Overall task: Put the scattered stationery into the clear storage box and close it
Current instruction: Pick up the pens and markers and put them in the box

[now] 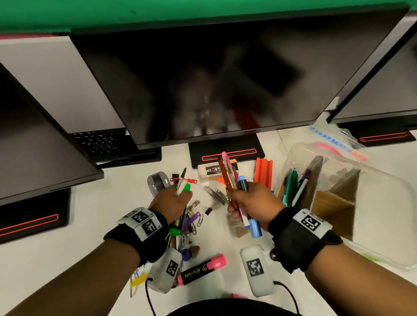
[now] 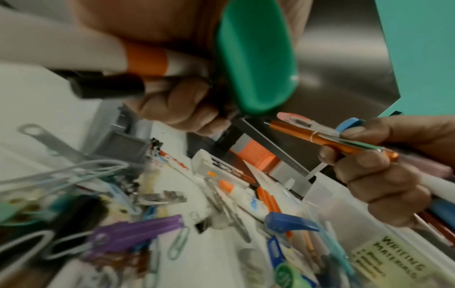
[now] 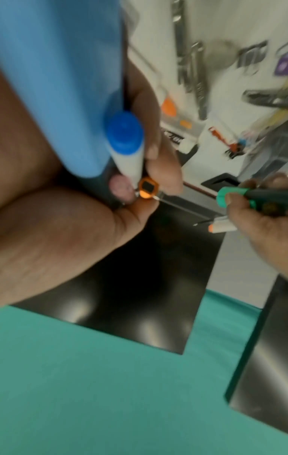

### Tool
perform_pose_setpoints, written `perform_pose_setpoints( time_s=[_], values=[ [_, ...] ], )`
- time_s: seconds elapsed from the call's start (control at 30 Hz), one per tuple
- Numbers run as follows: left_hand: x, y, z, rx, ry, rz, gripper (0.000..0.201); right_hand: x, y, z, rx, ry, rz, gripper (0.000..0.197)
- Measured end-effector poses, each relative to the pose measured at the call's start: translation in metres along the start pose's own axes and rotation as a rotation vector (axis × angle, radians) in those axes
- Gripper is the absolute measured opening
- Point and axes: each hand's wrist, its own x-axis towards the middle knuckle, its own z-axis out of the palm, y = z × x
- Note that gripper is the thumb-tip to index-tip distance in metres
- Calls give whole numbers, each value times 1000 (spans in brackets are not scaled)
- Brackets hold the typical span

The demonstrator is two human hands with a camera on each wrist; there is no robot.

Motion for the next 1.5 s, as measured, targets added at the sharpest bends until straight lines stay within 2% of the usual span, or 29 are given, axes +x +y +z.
perform_pose_setpoints(
  time_s=[0.1,0.23,0.37,0.47,0.57,0.7,0.8,0.9,0.97,1.0,1.07,1.13,1.2,1.3,1.37,1.4,1.5],
  values=[
    [-2,12,6,-15,-21,7,27,-8,-1,-25,121,117,-30,12],
    [-5,36,19,-2,-39,64,27,-19,5,-73,211,355,0,16],
    [-9,53,30,-218,-85,16,29,-15,13,-99,189,440,117,17],
    [-15,63,36,-244,-91,0,26,2,13,-104,7,443,180,14],
    [-19,72,40,-229,-132,16,22,16,7,-101,-175,394,150,25],
    [-25,85,46,-192,-198,66,18,14,0,-101,-286,370,130,18],
    [-27,96,51,-134,-212,111,18,2,6,-112,-325,368,6,16],
    [-27,111,58,-53,-200,165,28,-19,16,-124,-354,364,-114,17],
    [-27,124,66,-30,-199,219,34,-33,27,-137,-507,373,-179,22],
    [-27,129,69,-29,-200,249,36,-38,33,-142,-650,365,-265,23],
    [-24,140,79,-22,-186,306,43,-50,47,-152,-923,240,-374,29],
    [-21,151,90,-3,-171,346,49,-59,62,-157,-1044,91,-369,43],
    [-19,160,100,19,-152,369,50,-64,78,-159,-1141,43,-379,50],
    [-14,173,116,62,-147,386,45,-67,95,-158,-1312,88,-390,38],
    [-11,178,125,114,-140,376,45,-64,101,-158,-1334,155,-466,23],
    [-9,180,130,141,-136,371,46,-63,103,-157,-1331,175,-514,20],
    [-7,184,142,249,-139,375,54,-62,106,-158,-1306,175,-535,15]
  ],
)
